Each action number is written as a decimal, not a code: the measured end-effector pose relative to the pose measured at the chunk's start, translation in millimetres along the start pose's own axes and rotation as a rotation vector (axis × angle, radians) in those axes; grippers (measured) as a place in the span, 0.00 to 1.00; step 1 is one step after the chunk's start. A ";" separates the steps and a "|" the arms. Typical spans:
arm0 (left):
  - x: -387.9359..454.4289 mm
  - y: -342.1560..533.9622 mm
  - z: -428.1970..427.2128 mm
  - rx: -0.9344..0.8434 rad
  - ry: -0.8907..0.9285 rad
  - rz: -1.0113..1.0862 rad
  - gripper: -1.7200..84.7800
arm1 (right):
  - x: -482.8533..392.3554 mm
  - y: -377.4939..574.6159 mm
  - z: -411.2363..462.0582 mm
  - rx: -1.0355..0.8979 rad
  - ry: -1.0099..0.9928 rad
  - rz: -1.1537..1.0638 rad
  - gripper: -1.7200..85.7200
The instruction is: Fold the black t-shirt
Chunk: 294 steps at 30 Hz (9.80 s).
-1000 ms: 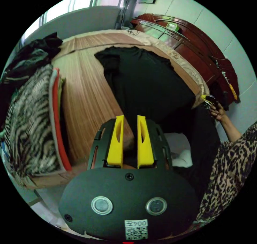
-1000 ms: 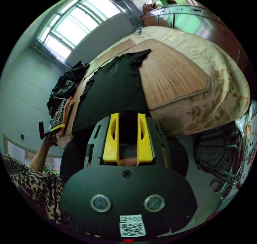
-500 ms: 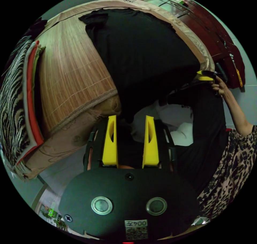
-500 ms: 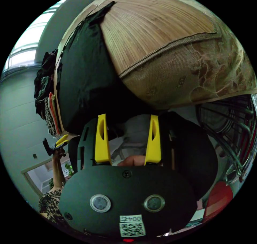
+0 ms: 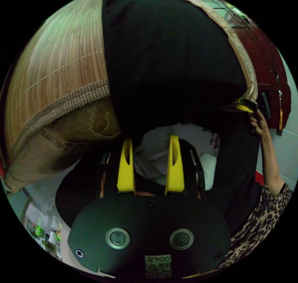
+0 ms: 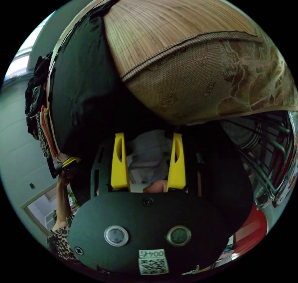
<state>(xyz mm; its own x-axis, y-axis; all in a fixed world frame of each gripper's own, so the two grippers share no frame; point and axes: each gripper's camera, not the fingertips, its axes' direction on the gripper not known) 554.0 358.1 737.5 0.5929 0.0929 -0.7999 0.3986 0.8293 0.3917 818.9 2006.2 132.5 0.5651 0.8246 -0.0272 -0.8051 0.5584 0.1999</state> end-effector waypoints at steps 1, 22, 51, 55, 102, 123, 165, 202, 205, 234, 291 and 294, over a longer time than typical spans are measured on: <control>-1.2 1.8 1.0 0.003 0.002 -0.007 0.18 | -2.8 -3.1 1.7 -0.002 0.015 -0.014 0.25; -15.2 147.7 -107.0 0.292 0.185 0.032 0.04 | -42.5 27.5 -87.7 0.101 -0.148 -0.257 0.02; 10.8 220.0 -161.6 0.296 0.150 0.095 0.04 | -102.2 41.2 -89.9 -0.106 0.119 -0.416 0.01; 13.3 234.1 -173.8 0.313 0.152 0.102 0.04 | -93.9 70.4 -140.6 -0.081 0.011 -0.442 0.01; 168.6 319.4 -148.3 0.440 -0.278 0.156 0.02 | -273.9 342.6 -144.3 0.408 0.311 -0.438 0.02; 204.6 318.7 -137.9 0.446 -0.326 0.151 0.02 | -322.1 394.9 -139.9 0.433 0.357 -0.457 0.02; 206.5 292.3 -126.3 0.428 -0.300 0.142 0.02 | -318.7 412.2 -142.1 0.443 0.340 -0.475 0.04; 189.1 281.2 -121.7 0.420 -0.291 0.137 0.02 | -219.9 397.9 -167.6 0.498 0.114 -0.436 0.01; 187.7 280.8 -121.5 0.420 -0.290 0.136 0.02 | -218.3 393.2 -166.8 0.496 0.171 -0.398 0.02; 169.4 278.1 -120.4 0.420 -0.268 0.134 0.02 | -174.1 340.9 -162.4 0.315 0.037 -0.332 0.01; 139.7 267.8 -115.0 0.409 -0.191 0.121 0.02 | -215.7 256.8 -149.1 0.456 0.250 -0.556 0.01; 139.9 267.1 -114.2 0.409 -0.192 0.120 0.02 | -216.2 242.5 -151.4 0.434 0.266 -0.572 0.01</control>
<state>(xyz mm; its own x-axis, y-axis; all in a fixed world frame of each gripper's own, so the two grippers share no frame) 663.5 655.5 678.2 0.7553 0.0395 -0.6542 0.5391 0.5303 0.6544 474.2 1977.1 38.6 0.7661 0.4423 -0.4662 -0.2258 0.8645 0.4491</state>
